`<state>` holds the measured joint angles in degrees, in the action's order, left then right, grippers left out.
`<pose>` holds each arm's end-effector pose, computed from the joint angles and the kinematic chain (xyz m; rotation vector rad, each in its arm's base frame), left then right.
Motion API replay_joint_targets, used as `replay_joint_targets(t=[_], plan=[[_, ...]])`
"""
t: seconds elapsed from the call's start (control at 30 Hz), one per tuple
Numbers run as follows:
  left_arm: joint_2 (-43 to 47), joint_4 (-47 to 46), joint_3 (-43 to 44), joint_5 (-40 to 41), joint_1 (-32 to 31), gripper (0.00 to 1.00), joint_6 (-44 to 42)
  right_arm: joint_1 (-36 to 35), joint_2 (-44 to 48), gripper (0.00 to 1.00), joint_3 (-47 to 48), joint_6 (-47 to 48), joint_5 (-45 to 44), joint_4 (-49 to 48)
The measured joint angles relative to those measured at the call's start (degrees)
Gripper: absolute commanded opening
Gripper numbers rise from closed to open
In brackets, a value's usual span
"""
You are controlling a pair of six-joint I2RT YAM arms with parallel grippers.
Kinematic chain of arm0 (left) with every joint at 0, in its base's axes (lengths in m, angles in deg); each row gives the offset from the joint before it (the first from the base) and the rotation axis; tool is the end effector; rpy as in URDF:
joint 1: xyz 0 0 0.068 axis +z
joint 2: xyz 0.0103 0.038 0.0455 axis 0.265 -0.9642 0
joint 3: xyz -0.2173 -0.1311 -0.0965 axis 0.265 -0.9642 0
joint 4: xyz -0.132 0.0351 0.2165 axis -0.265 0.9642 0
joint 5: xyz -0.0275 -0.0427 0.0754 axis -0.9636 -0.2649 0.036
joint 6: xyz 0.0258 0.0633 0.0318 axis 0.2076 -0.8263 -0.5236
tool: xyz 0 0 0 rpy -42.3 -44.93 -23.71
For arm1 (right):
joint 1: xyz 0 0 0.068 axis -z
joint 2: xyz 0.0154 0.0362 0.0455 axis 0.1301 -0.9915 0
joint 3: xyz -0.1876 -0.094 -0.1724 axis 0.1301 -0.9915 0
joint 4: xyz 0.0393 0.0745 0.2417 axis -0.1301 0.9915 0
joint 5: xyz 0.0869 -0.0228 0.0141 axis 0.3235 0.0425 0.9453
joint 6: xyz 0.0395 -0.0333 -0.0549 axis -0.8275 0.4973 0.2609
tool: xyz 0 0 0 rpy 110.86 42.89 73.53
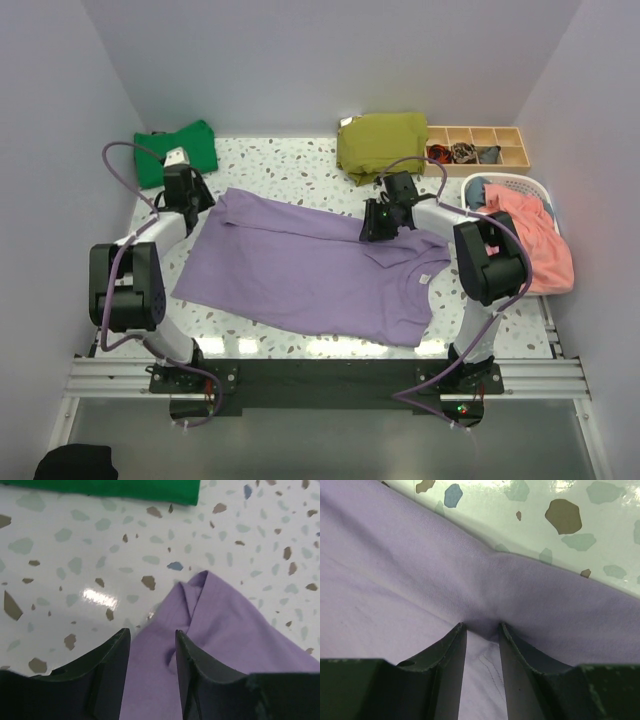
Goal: Fold and stack the t-shirts
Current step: Fold the flattened tshirt in 1/3 of the way
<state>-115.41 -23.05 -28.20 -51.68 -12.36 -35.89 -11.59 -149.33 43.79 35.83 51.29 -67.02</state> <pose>0.3757 0.0273 0.1974 -0.5387 2.0676 -0.0745 0.3682 0.1439 0.1368 -0.0509 2.6374 0.5750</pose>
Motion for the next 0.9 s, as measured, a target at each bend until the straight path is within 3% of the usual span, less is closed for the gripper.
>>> replay_joint_targets(t=[0.07,0.13,0.2,0.33,0.47,0.53,0.63,0.9], plan=[[0.09,1.92,-0.92,1.75,-0.04,0.5,-0.68,0.0,0.04,0.37,0.0,0.07,-0.07,0.02],[0.33,2.71,-2.1,1.95,-0.07,0.62,-0.87,-0.02,0.31,0.38,-0.04,0.13,-0.31,0.04],[1.11,2.84,-3.39,0.83,-0.22,0.64,-0.61,-0.02,1.05,0.39,-0.31,0.15,-1.14,0.42],[2.86,1.36,-4.44,-6.05,-1.27,0.64,0.55,0.0,6.62,0.47,-1.22,0.02,-6.54,3.54],[3.02,-2.84,-4.37,-12.9,-3.87,0.64,1.55,0.02,13.16,0.47,-1.25,-1.07,-13.57,5.55],[1.95,-3.96,-3.45,-16.76,-5.07,0.59,2.03,0.04,15.82,0.47,-1.38,-2.05,-16.7,6.71],[-2.21,-6.64,-0.66,-21.73,-6.25,0.51,2.64,0.28,18.91,0.45,-3.91,-3.96,-18.14,6.86],[-17.88,-11.21,5.22,-32.48,-10.29,0.5,3.85,0.37,25.68,0.41,-19.65,-10.23,-17.66,6.58]])
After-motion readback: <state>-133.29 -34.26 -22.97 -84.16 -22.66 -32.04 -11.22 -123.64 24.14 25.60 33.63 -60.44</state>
